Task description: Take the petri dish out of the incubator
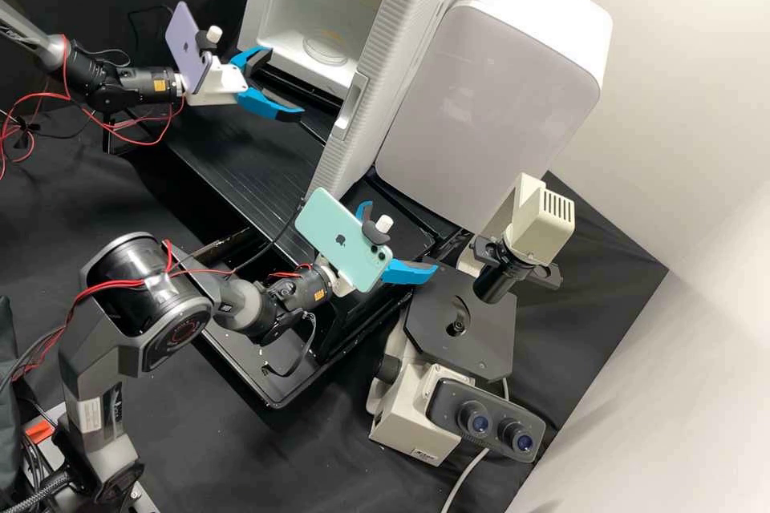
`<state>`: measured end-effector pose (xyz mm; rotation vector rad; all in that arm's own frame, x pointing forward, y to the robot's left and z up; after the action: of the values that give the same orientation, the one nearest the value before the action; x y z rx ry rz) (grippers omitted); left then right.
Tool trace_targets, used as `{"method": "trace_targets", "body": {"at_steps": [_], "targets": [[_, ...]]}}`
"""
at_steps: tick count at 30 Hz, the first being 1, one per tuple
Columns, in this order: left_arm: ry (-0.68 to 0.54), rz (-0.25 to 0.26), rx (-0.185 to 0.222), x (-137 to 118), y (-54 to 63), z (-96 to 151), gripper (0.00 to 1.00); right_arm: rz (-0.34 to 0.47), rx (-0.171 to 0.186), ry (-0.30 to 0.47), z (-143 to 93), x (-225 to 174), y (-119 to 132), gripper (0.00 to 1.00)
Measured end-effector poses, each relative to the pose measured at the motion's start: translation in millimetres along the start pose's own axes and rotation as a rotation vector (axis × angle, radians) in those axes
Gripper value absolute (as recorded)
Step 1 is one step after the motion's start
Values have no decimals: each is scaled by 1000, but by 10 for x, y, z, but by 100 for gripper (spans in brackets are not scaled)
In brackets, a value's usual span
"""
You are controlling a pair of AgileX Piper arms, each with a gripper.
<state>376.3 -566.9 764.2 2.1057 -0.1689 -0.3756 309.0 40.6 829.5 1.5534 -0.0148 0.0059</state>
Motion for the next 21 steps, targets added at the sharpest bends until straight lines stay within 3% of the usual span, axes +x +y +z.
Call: {"method": "trace_targets", "body": {"at_steps": [14, 21], "targets": [[31, -25, -17, 443, 128, -28, 100, 0, 0, 0, 0, 0, 0, 100], [63, -9, -64, 588, 174, -55, 100, 0, 0, 0, 0, 0, 0, 100]]}}
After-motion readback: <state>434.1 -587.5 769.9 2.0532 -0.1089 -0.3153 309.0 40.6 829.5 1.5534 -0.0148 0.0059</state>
